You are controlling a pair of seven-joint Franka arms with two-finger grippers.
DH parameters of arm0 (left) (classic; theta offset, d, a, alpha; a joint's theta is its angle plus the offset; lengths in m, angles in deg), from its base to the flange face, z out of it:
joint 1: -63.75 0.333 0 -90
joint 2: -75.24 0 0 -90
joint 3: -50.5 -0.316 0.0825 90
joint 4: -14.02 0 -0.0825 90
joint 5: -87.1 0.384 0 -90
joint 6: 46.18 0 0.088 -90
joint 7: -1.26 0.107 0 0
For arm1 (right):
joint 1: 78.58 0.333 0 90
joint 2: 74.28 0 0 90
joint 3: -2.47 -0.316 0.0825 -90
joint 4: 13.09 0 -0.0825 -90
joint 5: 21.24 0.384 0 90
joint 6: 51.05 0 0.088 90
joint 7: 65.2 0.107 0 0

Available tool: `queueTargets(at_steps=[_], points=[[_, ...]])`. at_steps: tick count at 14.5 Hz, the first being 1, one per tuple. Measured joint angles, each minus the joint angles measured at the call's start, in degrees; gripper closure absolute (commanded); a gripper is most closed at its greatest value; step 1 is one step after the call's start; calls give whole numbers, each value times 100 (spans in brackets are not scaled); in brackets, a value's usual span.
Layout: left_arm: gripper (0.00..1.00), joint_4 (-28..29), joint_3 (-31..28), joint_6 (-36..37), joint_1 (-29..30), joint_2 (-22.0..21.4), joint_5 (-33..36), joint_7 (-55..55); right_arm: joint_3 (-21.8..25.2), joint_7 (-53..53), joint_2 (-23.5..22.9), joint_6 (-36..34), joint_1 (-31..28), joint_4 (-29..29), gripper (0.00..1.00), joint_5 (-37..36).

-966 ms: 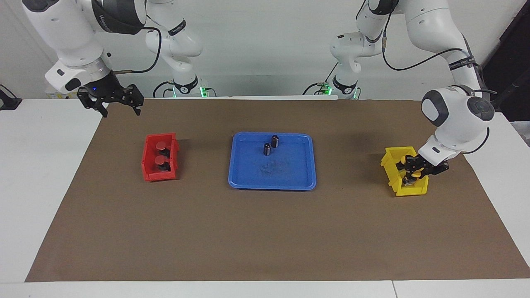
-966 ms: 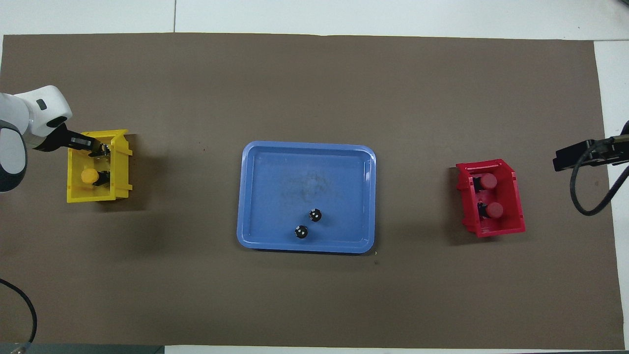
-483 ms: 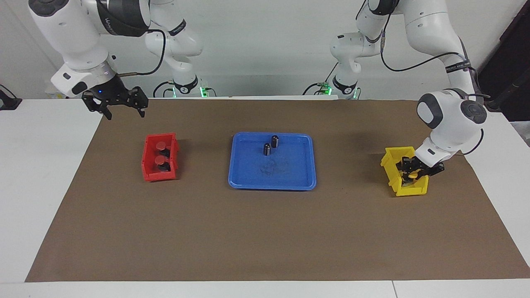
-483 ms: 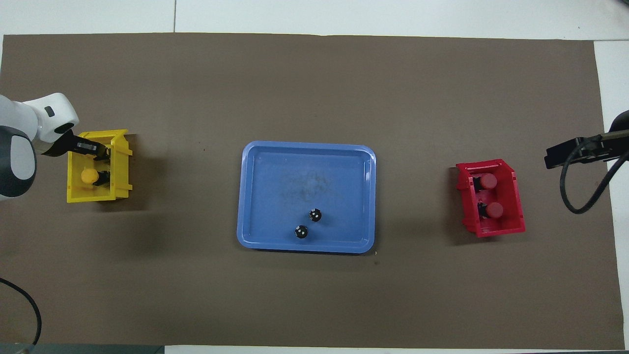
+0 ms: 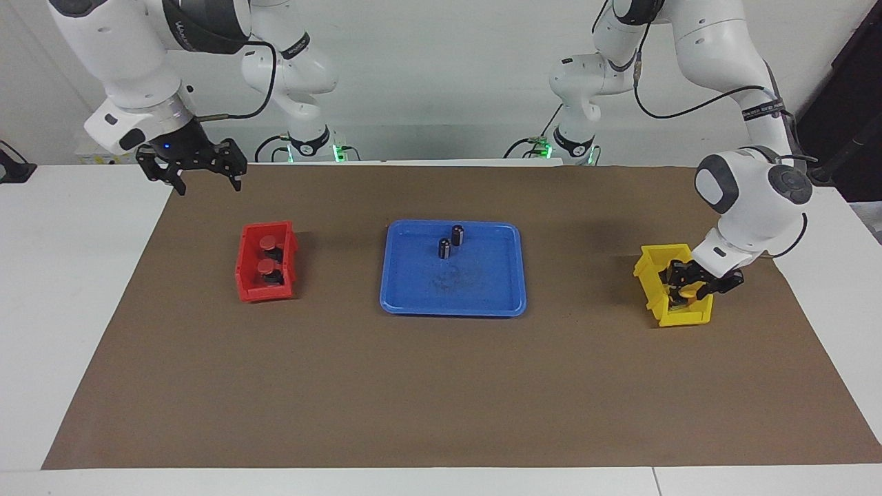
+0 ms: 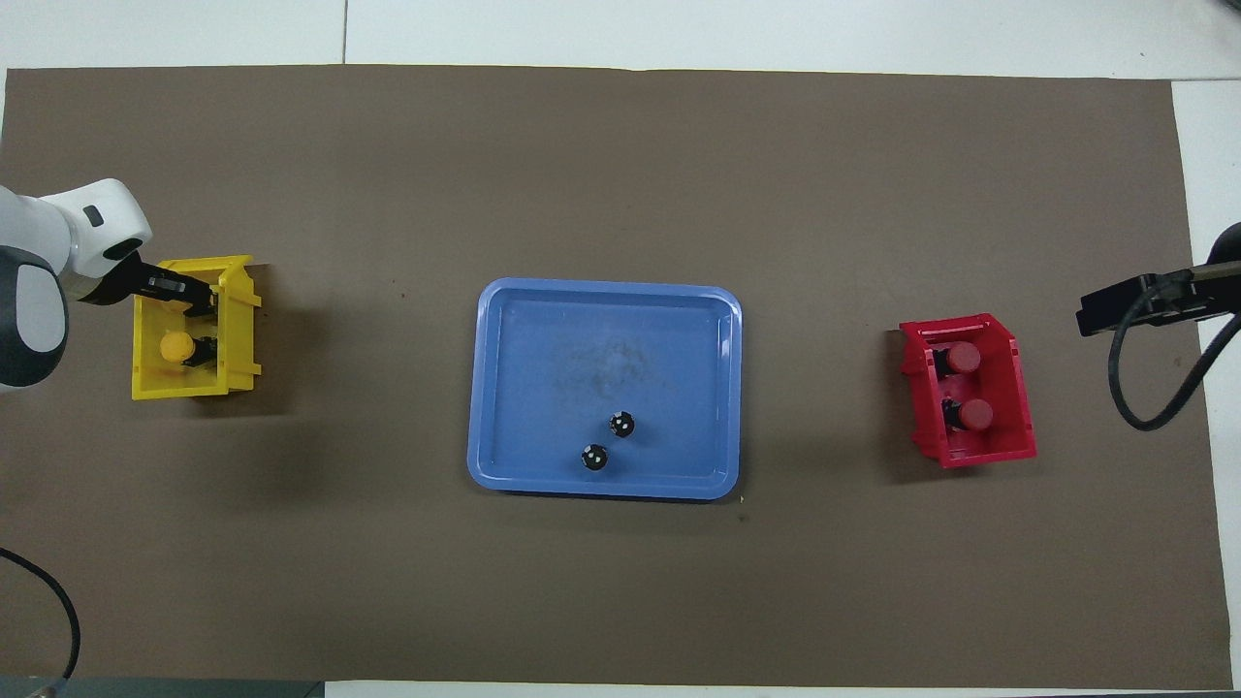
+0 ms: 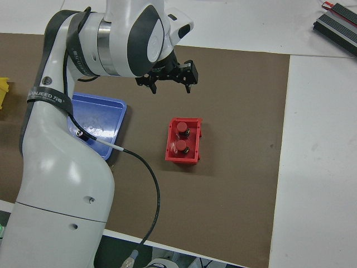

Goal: Sort red and yellow buttons by color

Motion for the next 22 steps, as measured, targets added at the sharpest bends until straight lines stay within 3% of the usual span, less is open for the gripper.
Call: queueTargets(at_steps=[1, 5, 12, 18, 22], points=[[0, -111, 1, 159, 0, -2, 0, -1, 0, 0, 0, 0, 0, 0, 0, 0], [0, -505, 58, 666, -67, -37, 0, -200, 1, 0, 0, -5, 0, 0, 0, 0], [0, -1944, 96, 2748, -448, -445, 0, -1003, 6, 0, 0, -7, -2, 0, 0, 0], [0, -2512, 35, 4409, -458, -1196, 46, -1082, 8, 0, 0, -7, -4, 0, 0, 0], [0, -2620, 53, 4609, -462, -1216, 54, -1086, 8, 0, 0, -7, -4, 0, 0, 0]])
